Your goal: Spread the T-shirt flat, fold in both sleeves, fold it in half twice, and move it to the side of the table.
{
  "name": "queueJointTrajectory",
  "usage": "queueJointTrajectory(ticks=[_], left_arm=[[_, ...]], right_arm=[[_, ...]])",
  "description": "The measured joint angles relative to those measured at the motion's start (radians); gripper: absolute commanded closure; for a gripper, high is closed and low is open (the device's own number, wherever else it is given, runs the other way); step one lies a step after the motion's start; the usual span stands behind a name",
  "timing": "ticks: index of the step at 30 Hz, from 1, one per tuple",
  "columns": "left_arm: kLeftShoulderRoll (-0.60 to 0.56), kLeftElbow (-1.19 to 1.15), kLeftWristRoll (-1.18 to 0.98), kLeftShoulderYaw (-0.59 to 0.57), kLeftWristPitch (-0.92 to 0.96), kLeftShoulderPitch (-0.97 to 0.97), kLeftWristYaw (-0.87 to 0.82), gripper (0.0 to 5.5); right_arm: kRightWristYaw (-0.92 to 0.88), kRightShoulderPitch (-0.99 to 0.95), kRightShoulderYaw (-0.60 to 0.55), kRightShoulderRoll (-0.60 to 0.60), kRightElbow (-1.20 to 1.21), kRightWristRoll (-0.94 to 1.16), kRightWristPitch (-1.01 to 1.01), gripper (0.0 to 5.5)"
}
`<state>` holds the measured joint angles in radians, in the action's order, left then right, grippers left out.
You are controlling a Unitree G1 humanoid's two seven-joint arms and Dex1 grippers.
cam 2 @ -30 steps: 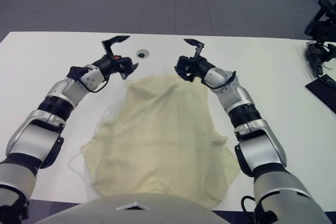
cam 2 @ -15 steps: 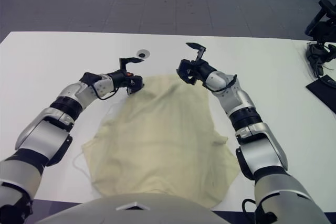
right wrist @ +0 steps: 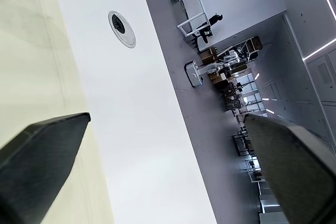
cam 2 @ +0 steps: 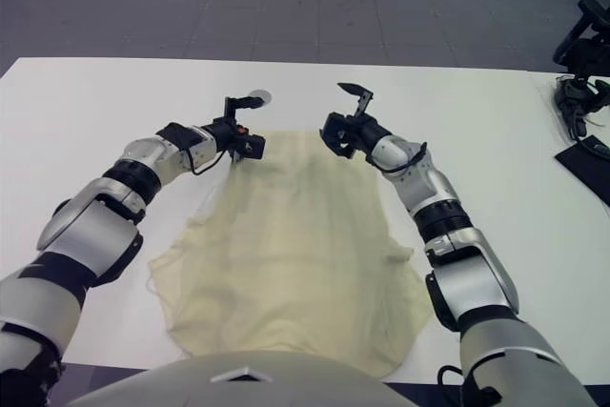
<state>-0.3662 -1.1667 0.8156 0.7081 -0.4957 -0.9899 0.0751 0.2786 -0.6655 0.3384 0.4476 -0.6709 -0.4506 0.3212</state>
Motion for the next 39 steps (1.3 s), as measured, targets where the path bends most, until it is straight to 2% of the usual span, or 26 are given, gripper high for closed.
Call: queueJointTrajectory(ticks=[4, 10, 14, 17, 22, 25, 29, 31, 34, 39], left_arm=[[0.0, -0.007, 0.0, 0.0, 0.008, 0.0, -0.023, 0.12], [-0.007, -0.004, 0.053, 0.006, 0.124, 0.0, -0.187, 0.12], [-0.023, 0.067, 0.006, -0.051, 0.093, 0.021, -0.236, 0.12], [-0.066, 0.205, -0.053, -0.118, 0.061, 0.082, -0.242, 0.12], [-0.148, 0.579, -0.26, -0.309, 0.076, 0.288, -0.151, 0.12], [-0.155, 0.793, -0.407, -0.426, 0.144, 0.395, -0.086, 0.12], [-0.138, 1.134, -0.637, -0.581, 0.291, 0.586, 0.002, 0.12], [-0.091, 1.254, -0.673, -0.604, 0.349, 0.694, 0.001, 0.12], [-0.043, 1.343, -0.691, -0.608, 0.414, 0.799, 0.006, 0.12], [-0.013, 1.384, -0.68, -0.632, 0.444, 0.819, 0.0, 0.12]], right_arm=[[-0.015, -0.007, 0.025, -0.002, -0.065, -0.045, -0.008, 0.1], [-0.074, -0.067, 0.043, 0.001, -0.169, -0.113, -0.018, 0.1], [-0.094, -0.077, 0.048, 0.0, -0.177, -0.118, -0.013, 0.1], [-0.098, -0.078, 0.048, -0.001, -0.192, -0.117, -0.009, 0.1], [-0.096, -0.058, 0.023, -0.008, -0.172, -0.065, 0.033, 0.1], [-0.013, -0.003, -0.018, -0.012, -0.028, 0.045, 0.048, 0.1], [0.224, 0.147, -0.054, 0.028, 0.305, 0.241, -0.015, 0.1], [0.318, 0.21, -0.023, 0.079, 0.365, 0.234, -0.032, 0.1], [0.368, 0.259, 0.036, 0.113, 0.366, 0.165, -0.043, 0.1], [0.315, 0.168, 0.09, 0.033, 0.276, 0.083, -0.04, 0.1]])
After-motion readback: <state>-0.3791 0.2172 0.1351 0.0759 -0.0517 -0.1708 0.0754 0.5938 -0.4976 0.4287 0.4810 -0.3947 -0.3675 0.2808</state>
